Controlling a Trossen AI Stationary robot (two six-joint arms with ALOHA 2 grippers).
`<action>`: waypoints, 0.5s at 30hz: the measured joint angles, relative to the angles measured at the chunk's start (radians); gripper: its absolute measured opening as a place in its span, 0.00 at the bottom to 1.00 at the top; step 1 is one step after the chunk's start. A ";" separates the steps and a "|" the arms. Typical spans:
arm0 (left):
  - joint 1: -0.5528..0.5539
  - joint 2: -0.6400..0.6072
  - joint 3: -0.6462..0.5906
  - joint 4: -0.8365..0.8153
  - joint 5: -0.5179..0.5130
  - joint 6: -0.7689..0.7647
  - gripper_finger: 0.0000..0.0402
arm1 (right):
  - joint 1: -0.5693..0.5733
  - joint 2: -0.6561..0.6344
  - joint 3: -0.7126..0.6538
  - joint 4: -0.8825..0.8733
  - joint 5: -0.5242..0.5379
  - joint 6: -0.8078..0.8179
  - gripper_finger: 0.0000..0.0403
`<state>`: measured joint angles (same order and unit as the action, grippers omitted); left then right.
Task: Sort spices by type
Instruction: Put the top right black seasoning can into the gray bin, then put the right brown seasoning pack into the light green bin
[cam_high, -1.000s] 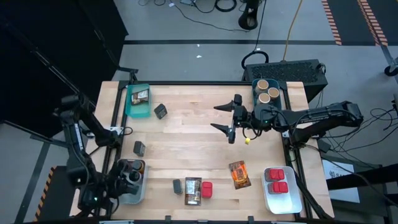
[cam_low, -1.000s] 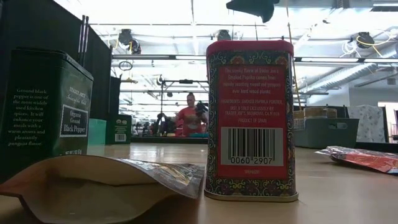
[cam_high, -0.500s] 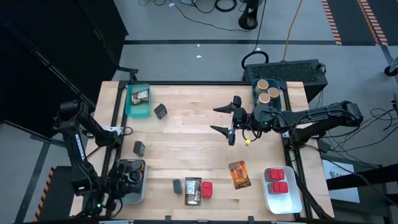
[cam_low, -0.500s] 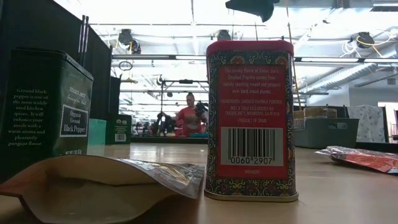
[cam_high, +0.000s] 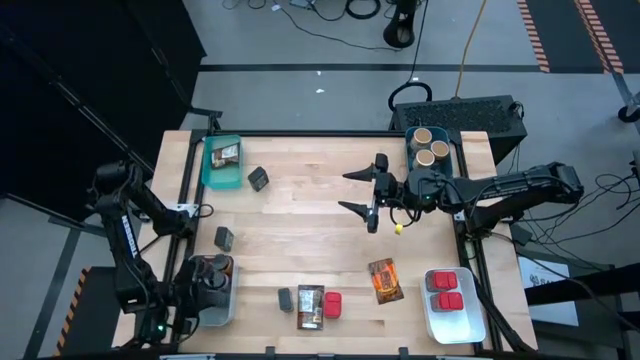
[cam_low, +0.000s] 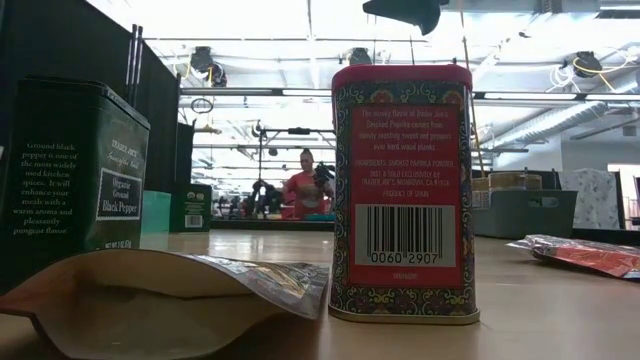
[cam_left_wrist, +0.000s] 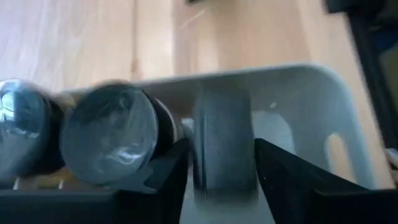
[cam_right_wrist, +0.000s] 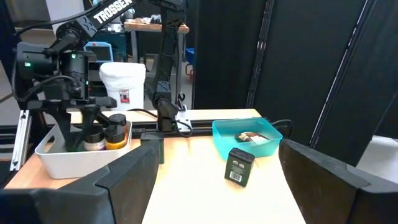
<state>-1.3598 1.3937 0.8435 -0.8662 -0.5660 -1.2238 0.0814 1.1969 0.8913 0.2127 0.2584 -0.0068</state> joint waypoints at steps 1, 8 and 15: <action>0.000 0.000 0.000 -0.019 0.010 -0.025 0.47 | 0.000 0.000 0.000 0.000 0.000 0.002 0.78; 0.000 0.000 0.000 -0.056 0.039 -0.078 0.50 | 0.000 0.000 0.000 0.000 0.000 0.002 0.78; 0.000 0.000 0.020 -0.065 0.043 -0.079 0.50 | 0.000 0.000 0.000 -0.001 0.001 0.024 0.78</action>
<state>-1.3598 1.3940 0.8635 -0.9317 -0.5232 -1.3025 0.0814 1.1969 0.8913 0.2118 0.2592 0.0177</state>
